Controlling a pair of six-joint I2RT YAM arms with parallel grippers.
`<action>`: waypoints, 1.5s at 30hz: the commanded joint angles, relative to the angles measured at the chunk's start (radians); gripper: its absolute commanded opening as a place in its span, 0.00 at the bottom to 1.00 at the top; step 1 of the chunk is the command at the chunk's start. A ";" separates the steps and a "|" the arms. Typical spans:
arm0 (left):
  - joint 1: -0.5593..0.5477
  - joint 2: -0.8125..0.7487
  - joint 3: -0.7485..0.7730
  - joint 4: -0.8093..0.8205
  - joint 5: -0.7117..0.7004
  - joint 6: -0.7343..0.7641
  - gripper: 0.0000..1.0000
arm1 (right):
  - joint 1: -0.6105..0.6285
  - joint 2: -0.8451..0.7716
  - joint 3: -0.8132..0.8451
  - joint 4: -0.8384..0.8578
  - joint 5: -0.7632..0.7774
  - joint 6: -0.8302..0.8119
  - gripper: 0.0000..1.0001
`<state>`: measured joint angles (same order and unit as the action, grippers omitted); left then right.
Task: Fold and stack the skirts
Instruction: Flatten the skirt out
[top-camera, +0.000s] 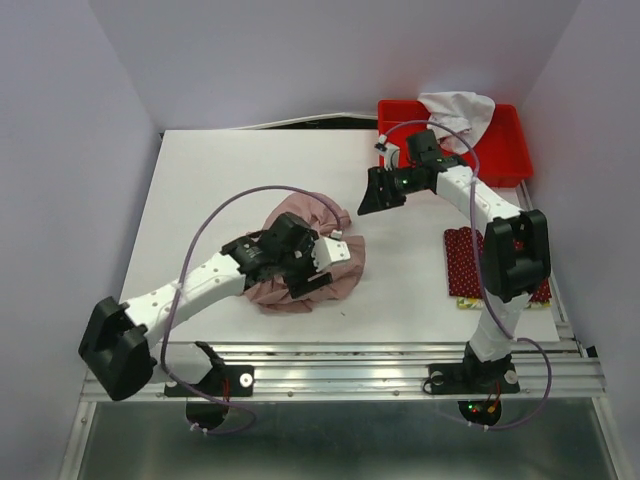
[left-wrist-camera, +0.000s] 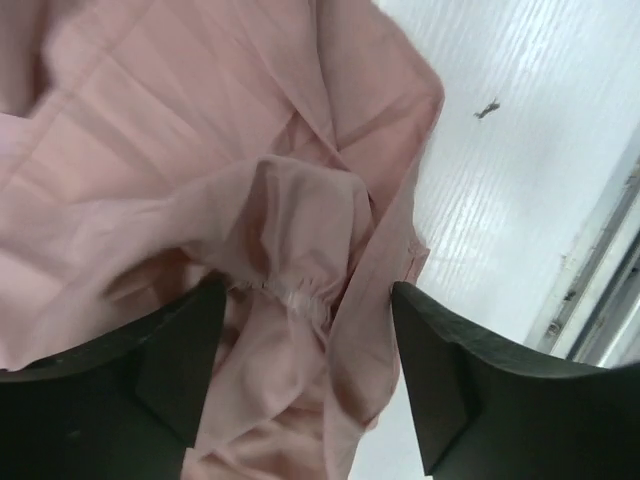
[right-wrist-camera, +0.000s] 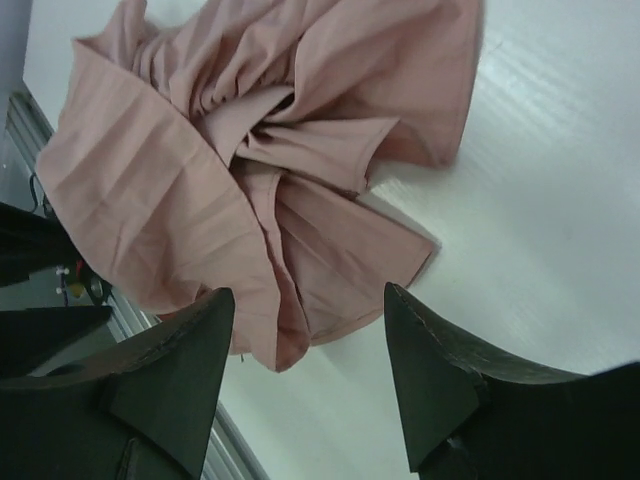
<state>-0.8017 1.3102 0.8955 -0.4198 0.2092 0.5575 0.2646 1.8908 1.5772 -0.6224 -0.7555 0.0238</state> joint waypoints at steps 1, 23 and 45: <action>0.053 -0.155 0.161 -0.072 0.080 -0.025 0.80 | 0.041 -0.067 -0.055 -0.002 -0.022 -0.048 0.67; 0.351 0.027 0.052 0.021 0.144 -0.005 0.56 | 0.245 -0.087 -0.275 0.118 0.082 -0.050 0.46; 0.504 -0.273 0.189 -0.206 0.203 0.073 0.00 | 0.206 -0.211 -0.241 0.113 0.168 -0.070 0.03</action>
<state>-0.3012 1.0573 1.1332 -0.5640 0.4000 0.5892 0.4763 1.7203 1.2949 -0.5430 -0.5819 -0.0277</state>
